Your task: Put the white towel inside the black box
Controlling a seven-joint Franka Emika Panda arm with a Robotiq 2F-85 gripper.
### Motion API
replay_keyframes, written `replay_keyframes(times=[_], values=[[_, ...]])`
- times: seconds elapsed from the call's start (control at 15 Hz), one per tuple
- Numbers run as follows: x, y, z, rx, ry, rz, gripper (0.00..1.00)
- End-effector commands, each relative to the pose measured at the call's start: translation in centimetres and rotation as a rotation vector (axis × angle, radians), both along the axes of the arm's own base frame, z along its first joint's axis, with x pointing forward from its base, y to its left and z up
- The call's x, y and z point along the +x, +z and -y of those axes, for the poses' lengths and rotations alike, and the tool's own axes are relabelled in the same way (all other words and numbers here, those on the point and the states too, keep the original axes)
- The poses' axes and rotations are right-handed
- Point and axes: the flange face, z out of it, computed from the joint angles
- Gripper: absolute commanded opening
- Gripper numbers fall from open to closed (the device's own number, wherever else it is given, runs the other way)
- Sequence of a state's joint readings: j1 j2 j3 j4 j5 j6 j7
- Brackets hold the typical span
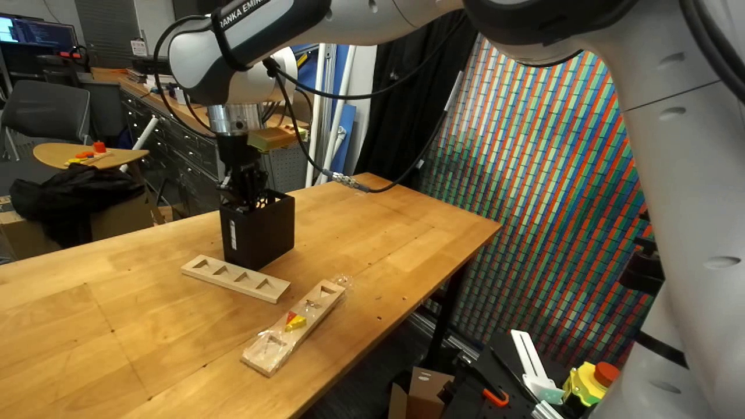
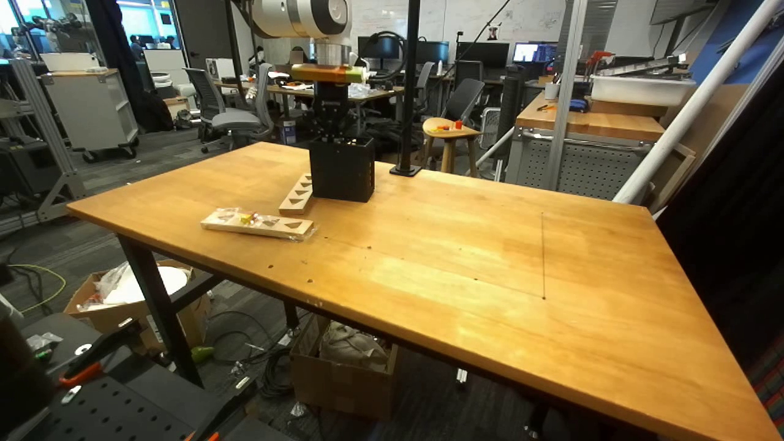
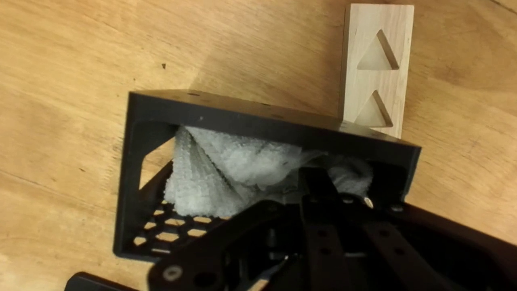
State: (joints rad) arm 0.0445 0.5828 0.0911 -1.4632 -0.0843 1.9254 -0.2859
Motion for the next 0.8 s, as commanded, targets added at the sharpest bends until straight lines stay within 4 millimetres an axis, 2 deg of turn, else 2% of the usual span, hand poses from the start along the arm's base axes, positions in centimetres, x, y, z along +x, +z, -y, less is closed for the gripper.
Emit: replay_keyframes(times=[0.0, 0.27, 0.73], values=[[0.1, -0.3, 0.3, 0.047, 0.0, 0.021, 0.01], [0.0, -1.8, 0.3, 0.078, -0.002, 0.012, 0.01], [-0.7, -6.3, 0.4, 0.182, 0.007, -0.069, 0.01]])
